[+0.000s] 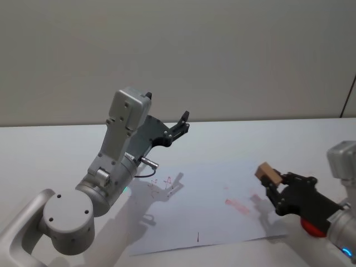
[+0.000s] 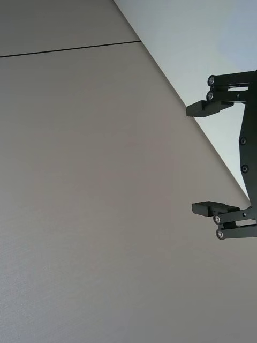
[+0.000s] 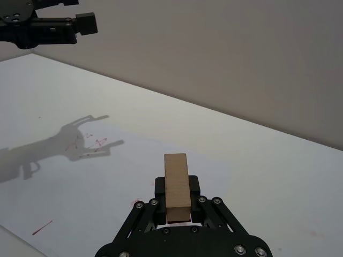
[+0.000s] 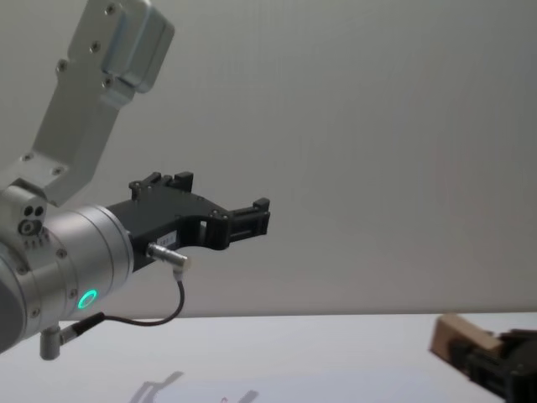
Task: Use the one hand to pick up the stamp and affix it onto the A4 paper.
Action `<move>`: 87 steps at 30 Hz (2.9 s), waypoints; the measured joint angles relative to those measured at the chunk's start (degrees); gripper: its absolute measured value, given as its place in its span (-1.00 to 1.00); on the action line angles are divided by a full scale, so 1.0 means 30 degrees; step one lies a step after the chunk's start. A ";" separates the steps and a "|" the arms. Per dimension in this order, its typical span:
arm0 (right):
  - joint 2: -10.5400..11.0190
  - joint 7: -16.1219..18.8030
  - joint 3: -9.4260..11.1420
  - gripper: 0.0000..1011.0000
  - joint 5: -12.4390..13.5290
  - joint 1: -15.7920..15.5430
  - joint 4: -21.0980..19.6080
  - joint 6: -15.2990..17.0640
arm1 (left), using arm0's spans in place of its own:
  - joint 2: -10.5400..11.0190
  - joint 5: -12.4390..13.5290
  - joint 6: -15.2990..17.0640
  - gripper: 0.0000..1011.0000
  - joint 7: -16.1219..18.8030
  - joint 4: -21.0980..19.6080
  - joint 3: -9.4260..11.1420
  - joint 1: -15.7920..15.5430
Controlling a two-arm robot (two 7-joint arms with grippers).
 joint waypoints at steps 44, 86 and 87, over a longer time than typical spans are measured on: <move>-0.2939 0.2158 -0.2003 -0.57 -0.2782 0.4250 0.5267 0.3804 | -0.0001 0.0000 0.0000 0.98 0.0001 0.0000 0.0000 0.0000; 0.1967 -0.5438 0.2363 -0.57 0.4506 -0.3323 -0.4371 0.3409 | 0.0000 0.0001 0.0000 0.98 0.0000 0.0000 0.0000 0.0000; 0.2094 -0.5585 0.2479 -0.57 0.4671 -0.3562 -0.4458 0.3391 | 0.0000 0.0000 0.0000 0.98 0.0001 0.0000 0.0000 0.0000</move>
